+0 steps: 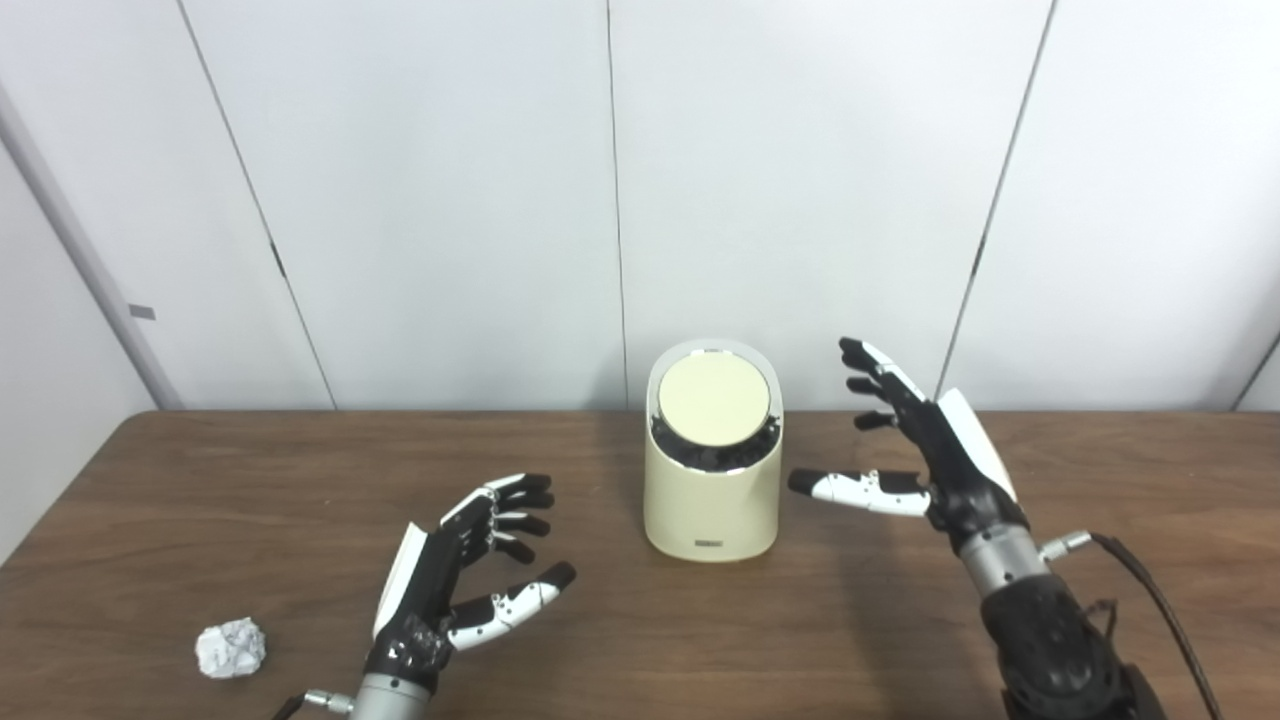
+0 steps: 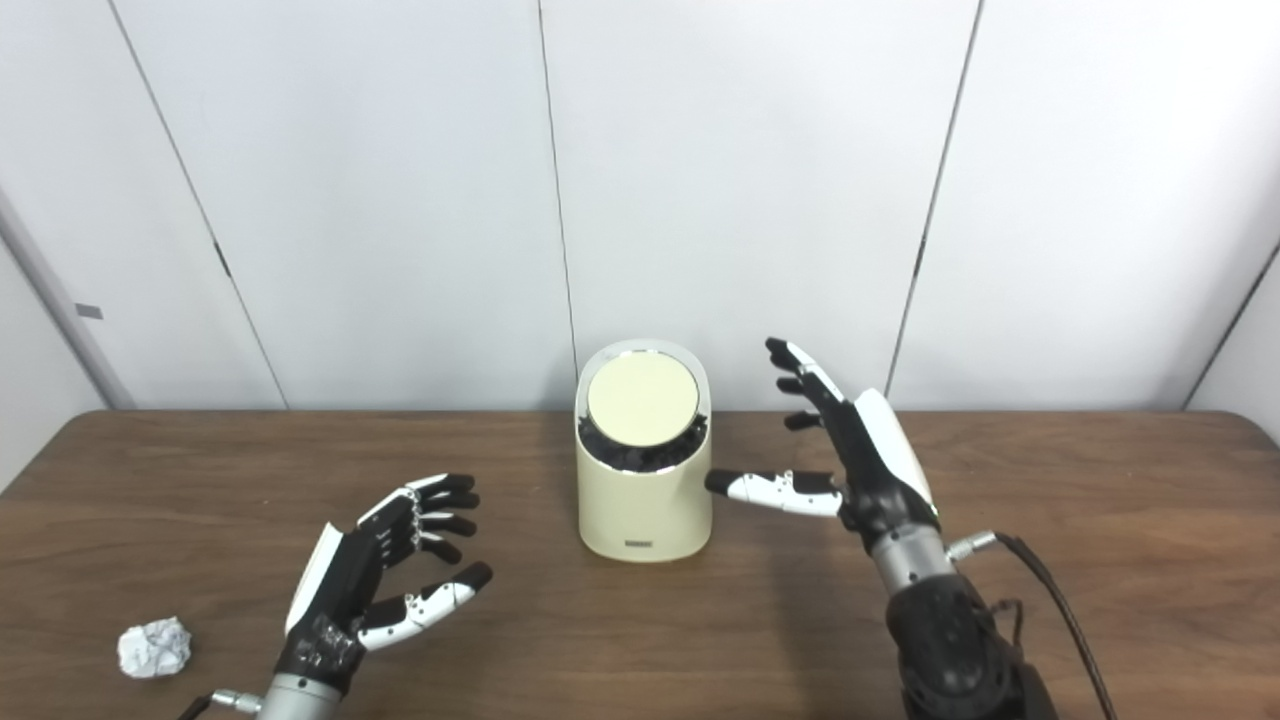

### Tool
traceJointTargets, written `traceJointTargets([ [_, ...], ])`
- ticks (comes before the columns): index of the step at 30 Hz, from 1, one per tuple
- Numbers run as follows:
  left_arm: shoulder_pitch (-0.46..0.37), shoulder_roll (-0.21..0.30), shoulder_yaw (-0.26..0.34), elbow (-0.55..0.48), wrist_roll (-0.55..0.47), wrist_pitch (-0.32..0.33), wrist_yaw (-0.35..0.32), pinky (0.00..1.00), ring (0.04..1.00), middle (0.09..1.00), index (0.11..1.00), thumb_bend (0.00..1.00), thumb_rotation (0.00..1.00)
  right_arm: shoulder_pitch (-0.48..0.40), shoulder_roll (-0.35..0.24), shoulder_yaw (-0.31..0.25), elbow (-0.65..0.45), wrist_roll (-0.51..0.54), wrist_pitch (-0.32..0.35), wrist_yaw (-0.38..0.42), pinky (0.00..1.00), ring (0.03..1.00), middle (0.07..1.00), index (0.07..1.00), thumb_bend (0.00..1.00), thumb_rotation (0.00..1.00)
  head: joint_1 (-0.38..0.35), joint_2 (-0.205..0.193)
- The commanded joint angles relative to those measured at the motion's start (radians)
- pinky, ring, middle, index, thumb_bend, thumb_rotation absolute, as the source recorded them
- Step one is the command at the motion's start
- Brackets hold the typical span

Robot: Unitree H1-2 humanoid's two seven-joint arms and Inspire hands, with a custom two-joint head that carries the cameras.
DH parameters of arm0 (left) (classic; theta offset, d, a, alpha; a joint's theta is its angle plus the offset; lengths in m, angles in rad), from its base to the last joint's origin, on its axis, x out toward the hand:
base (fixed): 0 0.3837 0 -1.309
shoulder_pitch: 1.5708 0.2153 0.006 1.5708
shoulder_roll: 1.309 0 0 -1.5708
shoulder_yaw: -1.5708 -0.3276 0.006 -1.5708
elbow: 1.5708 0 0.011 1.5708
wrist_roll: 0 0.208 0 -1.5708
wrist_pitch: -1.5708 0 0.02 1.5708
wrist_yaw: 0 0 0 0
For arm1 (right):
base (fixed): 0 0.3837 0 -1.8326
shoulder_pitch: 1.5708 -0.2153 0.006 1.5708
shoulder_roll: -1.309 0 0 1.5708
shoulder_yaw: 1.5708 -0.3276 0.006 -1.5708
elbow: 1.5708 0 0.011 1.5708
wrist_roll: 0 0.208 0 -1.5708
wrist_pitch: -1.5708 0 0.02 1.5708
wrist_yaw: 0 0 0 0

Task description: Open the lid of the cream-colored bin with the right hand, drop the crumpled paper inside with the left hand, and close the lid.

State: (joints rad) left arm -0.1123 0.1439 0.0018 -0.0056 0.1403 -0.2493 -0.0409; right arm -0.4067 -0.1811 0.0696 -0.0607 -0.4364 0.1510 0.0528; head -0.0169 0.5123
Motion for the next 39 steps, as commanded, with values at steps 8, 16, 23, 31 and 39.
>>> traceJointTargets([
  [8, -0.035, 0.002, -0.003, -0.003, 0.000, -0.042, 0.009, 0.55, 0.659, 0.738, 0.770, 0.64, 0.16, -0.132, 0.016, 0.029, 0.006, -0.028, 0.036, -0.014, 0.70, 0.872, 0.918, 0.944, 0.84, 0.42, 0.001, 0.001],
  [16, -0.034, -0.001, -0.001, -0.007, -0.001, -0.035, 0.013, 0.55, 0.659, 0.738, 0.765, 0.64, 0.18, -0.175, 0.024, 0.059, 0.005, -0.043, 0.096, 0.003, 0.69, 0.868, 0.931, 0.955, 0.81, 0.41, 0.001, 0.001],
  [23, -0.033, 0.000, -0.001, -0.007, -0.005, -0.036, 0.010, 0.55, 0.661, 0.741, 0.769, 0.65, 0.18, -0.197, 0.031, 0.085, 0.013, -0.073, 0.119, -0.002, 0.68, 0.855, 0.936, 0.958, 0.79, 0.40, 0.002, 0.003],
  [31, -0.033, -0.001, 0.001, -0.013, -0.005, -0.031, 0.011, 0.54, 0.658, 0.739, 0.768, 0.66, 0.17, -0.229, 0.050, 0.085, 0.086, -0.068, 0.106, -0.021, 0.69, 0.864, 0.934, 0.950, 0.79, 0.35, 0.007, 0.002],
  [39, -0.029, 0.001, -0.001, -0.012, 0.003, -0.038, 0.012, 0.54, 0.656, 0.740, 0.769, 0.64, 0.16, -0.250, 0.050, 0.093, 0.145, -0.074, 0.081, -0.049, 0.68, 0.855, 0.927, 0.935, 0.79, 0.33, 0.009, 0.004],
])
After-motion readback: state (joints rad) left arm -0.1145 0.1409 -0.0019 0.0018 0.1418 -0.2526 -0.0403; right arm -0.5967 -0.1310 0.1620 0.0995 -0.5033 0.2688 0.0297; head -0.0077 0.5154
